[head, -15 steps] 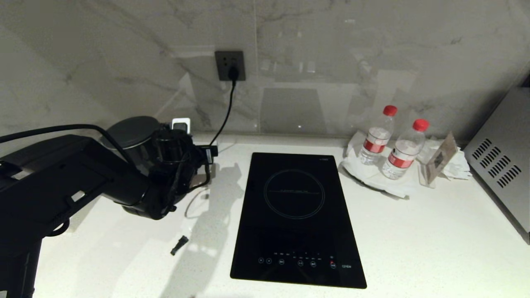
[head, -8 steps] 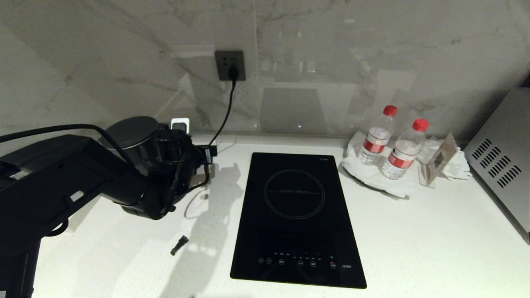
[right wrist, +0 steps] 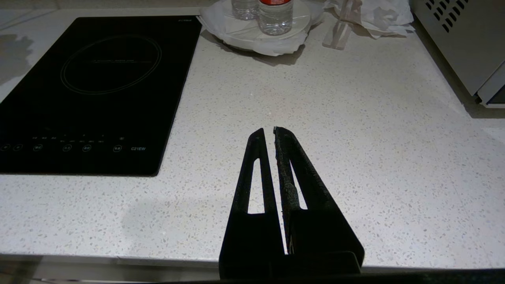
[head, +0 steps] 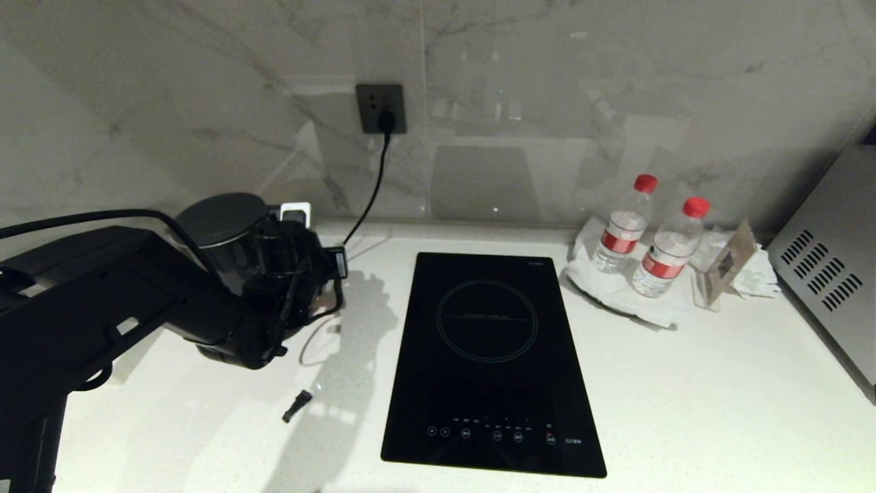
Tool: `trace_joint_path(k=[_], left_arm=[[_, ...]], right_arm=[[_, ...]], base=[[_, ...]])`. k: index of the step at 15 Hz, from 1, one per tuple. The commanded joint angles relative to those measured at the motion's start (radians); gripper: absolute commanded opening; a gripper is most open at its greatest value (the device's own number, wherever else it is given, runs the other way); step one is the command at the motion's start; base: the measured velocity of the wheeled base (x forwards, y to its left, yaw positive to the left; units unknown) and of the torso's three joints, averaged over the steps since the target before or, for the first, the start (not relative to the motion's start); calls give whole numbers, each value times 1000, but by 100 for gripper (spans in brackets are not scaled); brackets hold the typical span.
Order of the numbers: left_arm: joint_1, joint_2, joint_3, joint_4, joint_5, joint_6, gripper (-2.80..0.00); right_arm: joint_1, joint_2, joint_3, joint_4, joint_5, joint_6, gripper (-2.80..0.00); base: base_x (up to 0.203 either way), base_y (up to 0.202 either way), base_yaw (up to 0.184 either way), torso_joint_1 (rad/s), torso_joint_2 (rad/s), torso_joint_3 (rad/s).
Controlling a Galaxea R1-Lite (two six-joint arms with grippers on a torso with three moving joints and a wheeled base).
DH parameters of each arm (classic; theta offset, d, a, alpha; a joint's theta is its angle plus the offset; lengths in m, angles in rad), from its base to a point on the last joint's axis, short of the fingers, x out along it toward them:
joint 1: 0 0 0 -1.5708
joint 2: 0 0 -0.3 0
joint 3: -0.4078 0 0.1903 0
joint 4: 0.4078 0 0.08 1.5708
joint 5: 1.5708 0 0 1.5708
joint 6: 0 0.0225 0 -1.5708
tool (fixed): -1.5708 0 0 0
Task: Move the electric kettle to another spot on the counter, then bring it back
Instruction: Pick up the kettle
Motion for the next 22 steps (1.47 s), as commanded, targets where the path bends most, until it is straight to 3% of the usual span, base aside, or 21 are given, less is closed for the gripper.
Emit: trace_joint_path(k=[1, 22], left_arm=[[0, 0, 1, -6, 1, 0, -280], [40, -45, -97, 38, 4, 29, -280]], right_arm=[[0, -2, 0, 0, 0, 1, -280], [0, -2, 0, 0, 0, 1, -280]], base=[[0, 0, 0, 0, 0, 0], [0, 0, 0, 0, 0, 0]])
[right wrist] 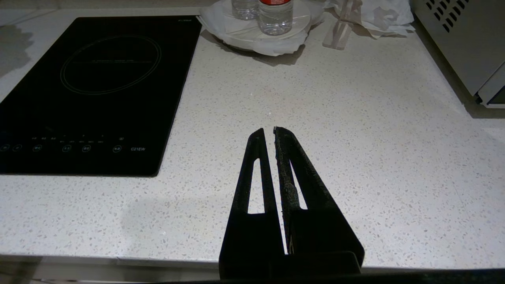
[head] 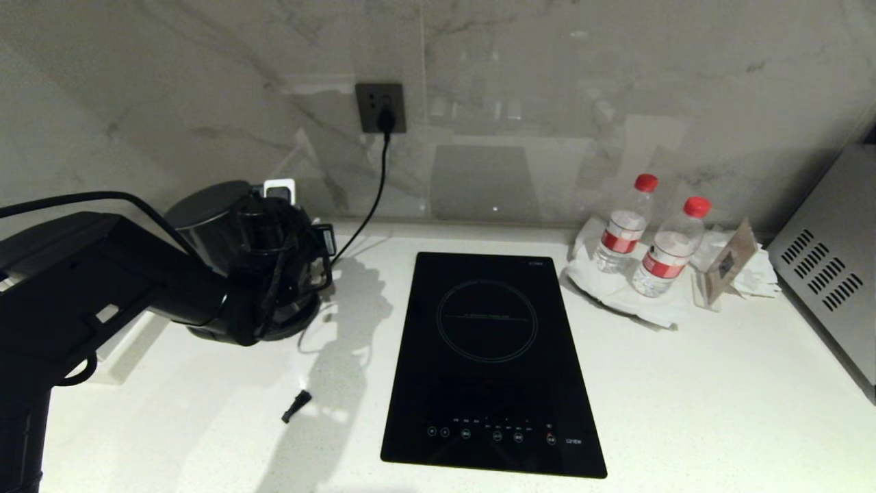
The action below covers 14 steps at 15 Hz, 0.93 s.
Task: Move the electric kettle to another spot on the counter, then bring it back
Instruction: Pick up the kettle
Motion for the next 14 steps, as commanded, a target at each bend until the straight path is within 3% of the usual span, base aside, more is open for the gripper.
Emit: trace_joint_path(k=[1, 14], left_arm=[[2, -20, -6, -4, 4, 1, -280], [0, -144, 28, 3, 2, 26, -280]], right_arm=[[0, -2, 0, 0, 0, 0, -280], [0, -2, 0, 0, 0, 0, -280]], base=[[0, 0, 0, 0, 0, 0], [0, 0, 0, 0, 0, 0]])
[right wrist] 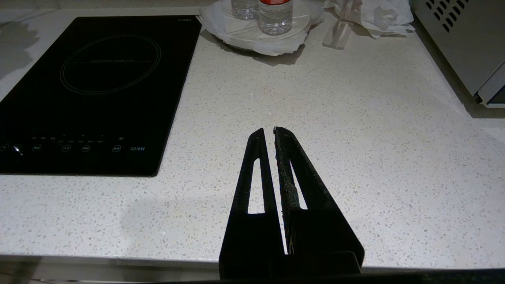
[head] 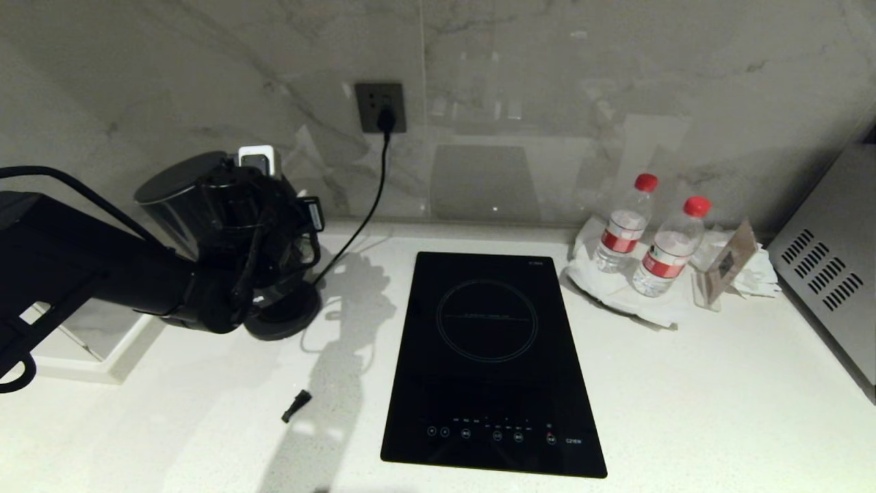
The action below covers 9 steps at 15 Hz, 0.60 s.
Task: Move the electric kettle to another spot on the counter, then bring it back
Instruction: Place it by the sink
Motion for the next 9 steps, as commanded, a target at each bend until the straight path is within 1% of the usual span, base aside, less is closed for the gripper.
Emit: trace_joint_path(k=[1, 9], left_arm=[[-3, -34, 23, -7, 1, 0, -280], [-3, -183, 248, -16, -11, -7, -280]], right_arm=[[0, -2, 0, 0, 0, 0, -280], [0, -2, 0, 0, 0, 0, -280]], base=[[0, 0, 0, 0, 0, 0], [0, 0, 0, 0, 0, 0]])
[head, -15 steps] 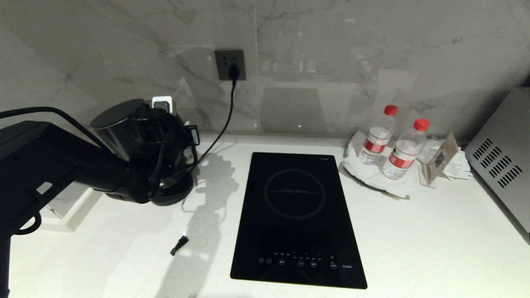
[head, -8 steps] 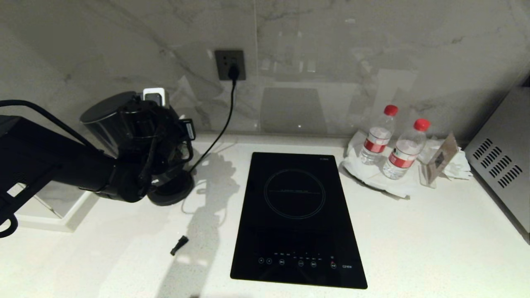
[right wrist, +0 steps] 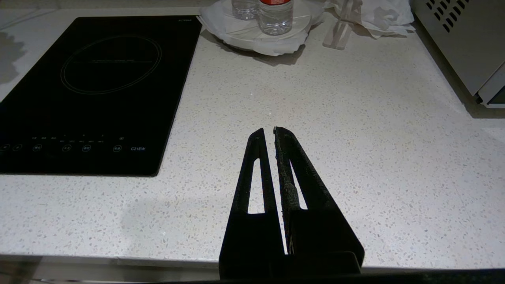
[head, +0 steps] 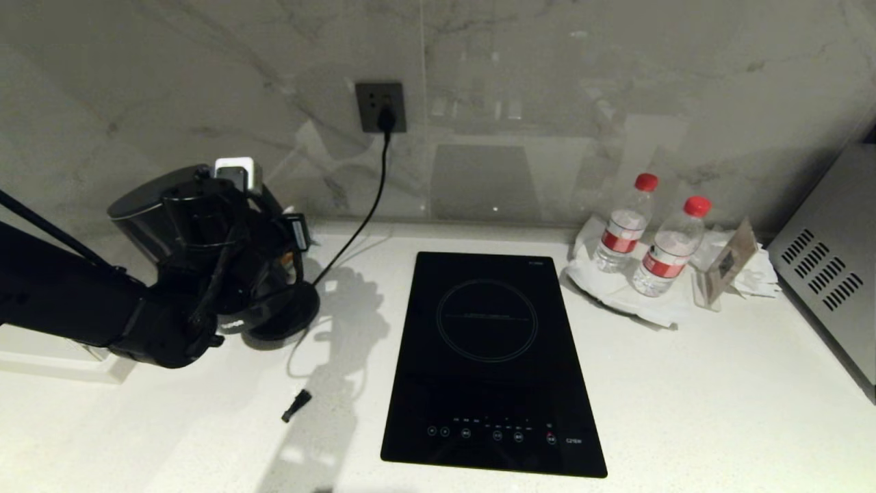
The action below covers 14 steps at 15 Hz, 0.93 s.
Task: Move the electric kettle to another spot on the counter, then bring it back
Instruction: Place it by the sink
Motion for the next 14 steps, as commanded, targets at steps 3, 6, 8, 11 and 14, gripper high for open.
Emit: trace_joint_path(k=[3, 6, 8, 11, 14], left_arm=[[1, -76, 69, -10, 2, -1, -280], [-6, -102, 116, -10, 2, -4, -280], [-5, -114, 141, -11, 2, -17, -280], [-4, -147, 186, -11, 1, -33, -280], [-5, -162, 201, -10, -1, -34, -280]], right_arm=[[1, -2, 0, 0, 0, 0, -280], [1, -2, 0, 0, 0, 0, -280], [1, -2, 0, 0, 0, 0, -280], [1, -2, 0, 0, 0, 0, -280], [1, -2, 0, 0, 0, 0, -280]], base=[[0, 0, 0, 0, 0, 0], [0, 0, 0, 0, 0, 0], [0, 0, 0, 0, 0, 0], [0, 0, 0, 0, 0, 0], [0, 0, 0, 0, 0, 0]])
